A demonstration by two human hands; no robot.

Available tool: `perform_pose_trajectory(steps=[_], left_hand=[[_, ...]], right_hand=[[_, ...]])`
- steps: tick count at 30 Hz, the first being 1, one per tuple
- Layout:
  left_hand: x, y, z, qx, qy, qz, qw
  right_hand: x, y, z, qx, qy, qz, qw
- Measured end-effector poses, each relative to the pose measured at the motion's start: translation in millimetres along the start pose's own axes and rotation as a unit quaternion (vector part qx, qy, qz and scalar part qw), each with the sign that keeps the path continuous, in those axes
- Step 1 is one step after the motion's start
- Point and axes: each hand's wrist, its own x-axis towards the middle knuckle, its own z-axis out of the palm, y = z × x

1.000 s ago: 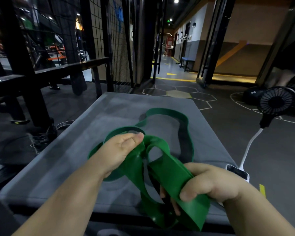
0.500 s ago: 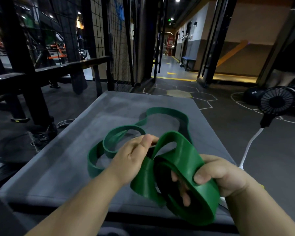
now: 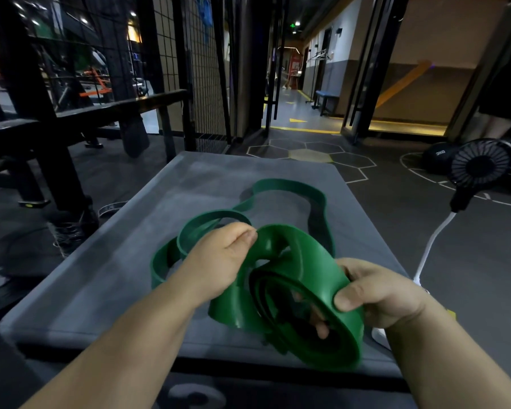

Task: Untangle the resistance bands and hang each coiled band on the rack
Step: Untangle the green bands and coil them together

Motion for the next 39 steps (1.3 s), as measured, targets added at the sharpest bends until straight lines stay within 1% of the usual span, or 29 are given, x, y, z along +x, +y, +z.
perform_pose_trajectory(steps=[1,3,4,5,6,8,9,10,11,13,14,16,17,19,21,22,23,24,26,28,29,31,34,37,39], left_hand=[[0,-1,-2,-0.042,0.005,-0.023,0.999],[2,0,-4,-0.185,0.027,-0.073,0.980],[2,0,-5,-0.231,0.022,-0.093,0.968],[2,0,-6,-0.238,-0.001,-0.103,0.966],[0,0,-7,-0.233,-0.042,-0.109,0.965],[-3,0,-10,-0.247,-0.138,-0.132,0.950],[-3,0,-11,-0.237,-0.171,-0.129,0.948],[-2,-2,-10,-0.203,-0.186,-0.107,0.955],[-2,-4,-8,-0.152,-0.189,-0.083,0.967],[0,-7,-1,-0.069,-0.168,-0.059,0.982],[0,-8,2,-0.048,-0.163,-0.044,0.984],[-1,-9,6,-0.041,-0.172,0.001,0.984],[-1,-9,8,-0.055,-0.172,0.017,0.983],[-2,-5,12,-0.132,-0.141,0.026,0.981],[-4,-2,14,-0.244,-0.112,0.010,0.963],[-4,-2,14,-0.280,-0.113,0.004,0.953],[-6,-3,14,-0.291,-0.134,0.008,0.947],[-7,-6,15,-0.275,-0.167,0.010,0.947],[-9,-6,20,-0.220,-0.227,-0.009,0.949],[-8,-8,27,-0.180,-0.258,-0.014,0.949],[-7,-8,29,-0.188,-0.259,-0.008,0.947],[-5,-6,28,-0.234,-0.220,-0.020,0.947],[-4,-6,23,-0.301,-0.170,-0.056,0.937],[-3,-6,22,-0.303,-0.129,-0.086,0.940],[0,-6,23,-0.291,-0.083,-0.113,0.946]], right_hand=[[0,1,-2,0.017,0.002,-0.002,1.000],[0,3,-6,0.025,0.003,-0.015,1.000],[-1,4,-8,0.022,-0.002,-0.029,0.999],[0,5,-8,0.027,-0.012,-0.044,0.999],[0,6,-8,0.042,-0.026,-0.058,0.997],[0,5,-5,0.089,-0.057,-0.085,0.991],[1,4,-4,0.109,-0.066,-0.099,0.987],[1,4,-3,0.121,-0.070,-0.110,0.984],[2,3,-2,0.126,-0.071,-0.122,0.982],[3,3,0,0.126,-0.065,-0.143,0.980],[3,2,0,0.124,-0.059,-0.149,0.979],[3,1,-2,0.127,-0.044,-0.153,0.979],[4,1,-2,0.129,-0.038,-0.150,0.980],[4,0,-2,0.126,-0.027,-0.144,0.981],[6,0,-2,0.132,-0.022,-0.145,0.980],[6,0,-2,0.139,-0.018,-0.148,0.979],[7,0,-2,0.144,-0.011,-0.150,0.978],[8,1,-2,0.146,-0.003,-0.149,0.978],[10,1,-2,0.143,0.011,-0.147,0.979],[9,2,-4,0.135,0.038,-0.143,0.980],[8,3,-4,0.135,0.051,-0.139,0.980],[7,3,-2,0.143,0.079,-0.129,0.978],[6,-1,4,0.132,0.157,-0.107,0.973],[9,-4,10,0.142,0.217,-0.085,0.962],[12,-5,12,0.154,0.242,-0.071,0.955]])
